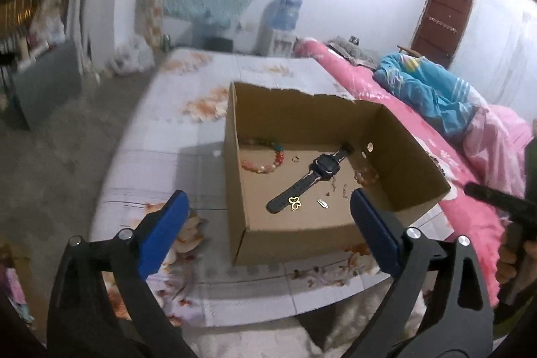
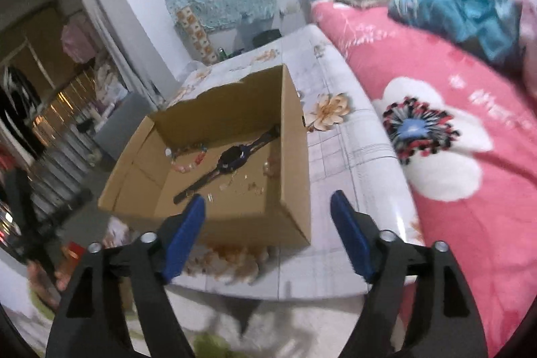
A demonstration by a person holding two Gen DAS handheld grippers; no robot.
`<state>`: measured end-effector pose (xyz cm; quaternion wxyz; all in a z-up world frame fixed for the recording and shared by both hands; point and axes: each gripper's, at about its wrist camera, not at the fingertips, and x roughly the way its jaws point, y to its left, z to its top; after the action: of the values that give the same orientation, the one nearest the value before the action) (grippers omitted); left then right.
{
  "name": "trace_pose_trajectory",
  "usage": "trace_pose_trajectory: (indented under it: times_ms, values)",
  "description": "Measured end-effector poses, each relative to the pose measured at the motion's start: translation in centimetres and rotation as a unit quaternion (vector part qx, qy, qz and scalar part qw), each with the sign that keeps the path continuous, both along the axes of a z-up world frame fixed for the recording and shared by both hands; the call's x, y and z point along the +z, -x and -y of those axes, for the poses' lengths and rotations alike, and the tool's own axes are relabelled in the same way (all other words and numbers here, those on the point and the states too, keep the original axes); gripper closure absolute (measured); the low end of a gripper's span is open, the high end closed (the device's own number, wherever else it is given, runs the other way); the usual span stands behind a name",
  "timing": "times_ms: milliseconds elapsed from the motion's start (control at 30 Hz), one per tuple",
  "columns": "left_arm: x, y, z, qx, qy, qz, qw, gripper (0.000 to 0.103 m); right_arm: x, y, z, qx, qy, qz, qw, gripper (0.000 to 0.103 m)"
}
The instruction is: Organize jewelry
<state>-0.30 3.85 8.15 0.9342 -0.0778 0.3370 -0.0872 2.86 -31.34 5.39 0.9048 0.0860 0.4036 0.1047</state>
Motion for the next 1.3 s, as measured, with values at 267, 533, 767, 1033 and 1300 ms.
trace_pose_trajectory:
  times_ms: [267, 533, 767, 1033, 1300]
  values:
    - [-1.9, 1.3, 3.0, 0.031, -0.082, -0.052, 0.9948, 0.008, -4.3, 0.5, -4.6, 0.025, 0.013, -0.077, 0.997, 0.016]
    - [-4.5, -0.5, 5.5, 0.033, -0.068, -0.117, 0.9902, 0.008, -5.1, -1.5, -7.1, 0.000, 0.048, -0.101, 0.994, 0.011]
    - [-5.5, -2.0, 6.7, 0.040, -0.094, -0.156, 0.9824, 0.008, -5.5, -2.8, -6.7, -0.037, 0.057, -0.113, 0.991, 0.010]
    - [-5.3, -2.7, 6.9, 0.054, -0.103, -0.164, 0.9796, 0.008, -5.5, -3.0, -6.6, -0.037, 0.072, -0.111, 0.991, 0.010]
    - [-5.4, -3.4, 7.2, 0.056, -0.109, -0.171, 0.9776, 0.008, -5.4, -3.1, -6.7, -0.030, 0.078, -0.106, 0.991, 0.009]
